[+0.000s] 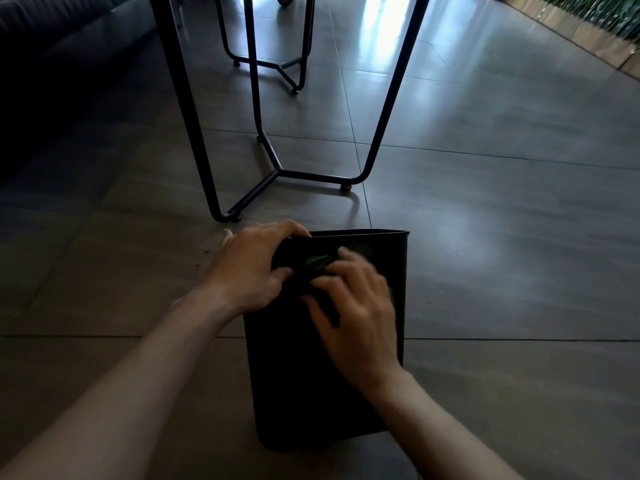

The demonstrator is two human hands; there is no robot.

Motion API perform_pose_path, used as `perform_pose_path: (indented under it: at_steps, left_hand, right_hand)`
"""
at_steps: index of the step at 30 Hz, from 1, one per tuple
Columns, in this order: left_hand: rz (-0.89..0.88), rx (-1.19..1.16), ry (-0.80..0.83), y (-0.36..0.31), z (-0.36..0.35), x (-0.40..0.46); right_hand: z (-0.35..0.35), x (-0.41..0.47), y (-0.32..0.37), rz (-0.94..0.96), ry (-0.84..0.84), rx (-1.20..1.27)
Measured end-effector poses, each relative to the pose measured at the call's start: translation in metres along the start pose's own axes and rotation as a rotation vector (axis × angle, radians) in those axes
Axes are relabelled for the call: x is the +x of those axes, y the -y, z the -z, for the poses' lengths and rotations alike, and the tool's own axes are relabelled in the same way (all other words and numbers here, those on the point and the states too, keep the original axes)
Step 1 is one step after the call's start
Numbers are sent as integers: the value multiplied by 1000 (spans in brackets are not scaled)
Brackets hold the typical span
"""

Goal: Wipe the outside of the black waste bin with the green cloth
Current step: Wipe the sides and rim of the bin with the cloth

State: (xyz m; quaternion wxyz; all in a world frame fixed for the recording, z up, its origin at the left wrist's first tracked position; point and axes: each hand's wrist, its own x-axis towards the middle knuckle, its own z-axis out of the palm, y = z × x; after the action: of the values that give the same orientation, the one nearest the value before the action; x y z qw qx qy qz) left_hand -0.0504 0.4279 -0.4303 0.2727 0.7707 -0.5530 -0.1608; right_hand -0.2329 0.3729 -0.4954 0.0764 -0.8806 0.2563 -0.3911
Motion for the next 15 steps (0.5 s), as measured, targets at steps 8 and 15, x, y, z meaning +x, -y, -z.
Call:
perform_pose_path:
  at_steps: [8, 15]
  left_hand:
    - [16, -6, 5, -1, 0, -1]
    - [-46, 2, 28, -7, -2, 0]
  right_hand:
    - [-5, -87, -20, 491, 397, -360]
    - [9, -24, -40, 466, 192, -280]
